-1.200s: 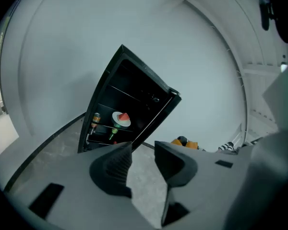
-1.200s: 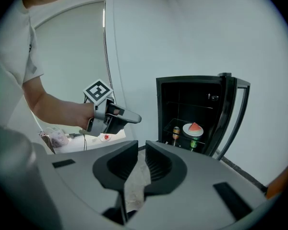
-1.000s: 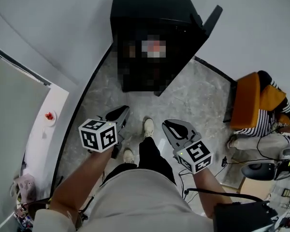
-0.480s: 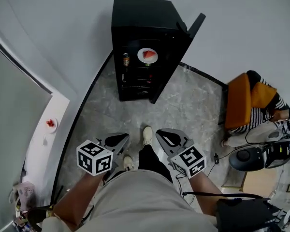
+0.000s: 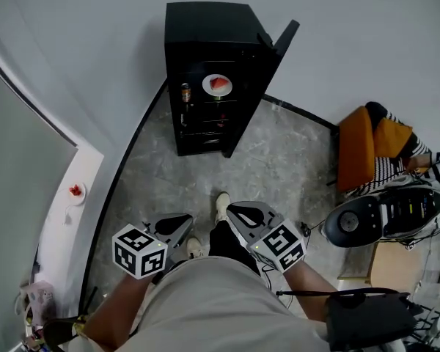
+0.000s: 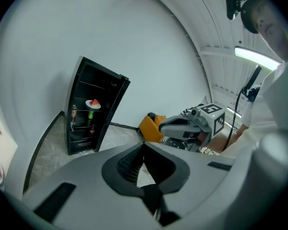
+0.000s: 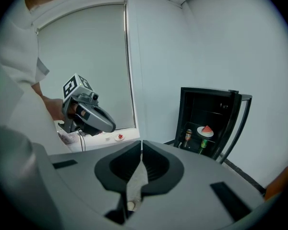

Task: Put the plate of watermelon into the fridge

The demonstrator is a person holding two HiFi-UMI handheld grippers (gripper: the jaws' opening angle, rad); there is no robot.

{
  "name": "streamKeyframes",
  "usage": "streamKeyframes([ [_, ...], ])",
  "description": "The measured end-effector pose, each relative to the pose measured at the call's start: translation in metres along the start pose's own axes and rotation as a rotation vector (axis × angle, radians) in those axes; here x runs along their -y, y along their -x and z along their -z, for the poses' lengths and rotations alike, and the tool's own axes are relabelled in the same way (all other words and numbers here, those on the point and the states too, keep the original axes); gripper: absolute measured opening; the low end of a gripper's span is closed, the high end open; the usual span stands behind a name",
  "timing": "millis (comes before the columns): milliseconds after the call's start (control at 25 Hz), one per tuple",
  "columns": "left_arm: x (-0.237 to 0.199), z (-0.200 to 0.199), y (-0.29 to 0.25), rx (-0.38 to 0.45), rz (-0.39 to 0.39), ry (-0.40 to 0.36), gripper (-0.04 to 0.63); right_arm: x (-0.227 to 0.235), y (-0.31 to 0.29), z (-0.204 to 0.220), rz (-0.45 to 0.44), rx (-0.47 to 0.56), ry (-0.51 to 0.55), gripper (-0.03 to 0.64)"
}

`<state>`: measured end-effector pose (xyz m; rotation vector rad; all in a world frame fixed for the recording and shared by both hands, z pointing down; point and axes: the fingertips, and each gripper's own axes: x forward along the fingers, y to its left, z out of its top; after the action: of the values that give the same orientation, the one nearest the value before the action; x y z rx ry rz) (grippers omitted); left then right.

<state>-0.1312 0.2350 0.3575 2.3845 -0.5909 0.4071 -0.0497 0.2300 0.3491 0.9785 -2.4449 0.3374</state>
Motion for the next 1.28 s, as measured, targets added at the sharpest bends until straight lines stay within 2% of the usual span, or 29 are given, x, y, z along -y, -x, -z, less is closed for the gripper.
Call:
streamKeyframes([
  [320,0.002,0.002,0.006,0.003,-0.002,-0.030,0.012,-0.014,0.002,0.004,-0.011,-0.031,0.017,0.020],
  [720,0.001,-0.006,0.000,0.000,0.015,-0.034,0.012,-0.011,-0.003,-0.006,-0.018,-0.021,0.036,0.015],
  [1120,-0.003,0.005,0.010,0.020,-0.009,-0.030,0.012,-0.023,-0.006,-0.004,-0.034,-0.018,0.051,0.015],
  [1280,-0.013,-0.005,0.005,0.015,-0.019,-0.019,0.012,-0.011,-0.010,-0.008,-0.040,-0.027,0.047,0.015],
])
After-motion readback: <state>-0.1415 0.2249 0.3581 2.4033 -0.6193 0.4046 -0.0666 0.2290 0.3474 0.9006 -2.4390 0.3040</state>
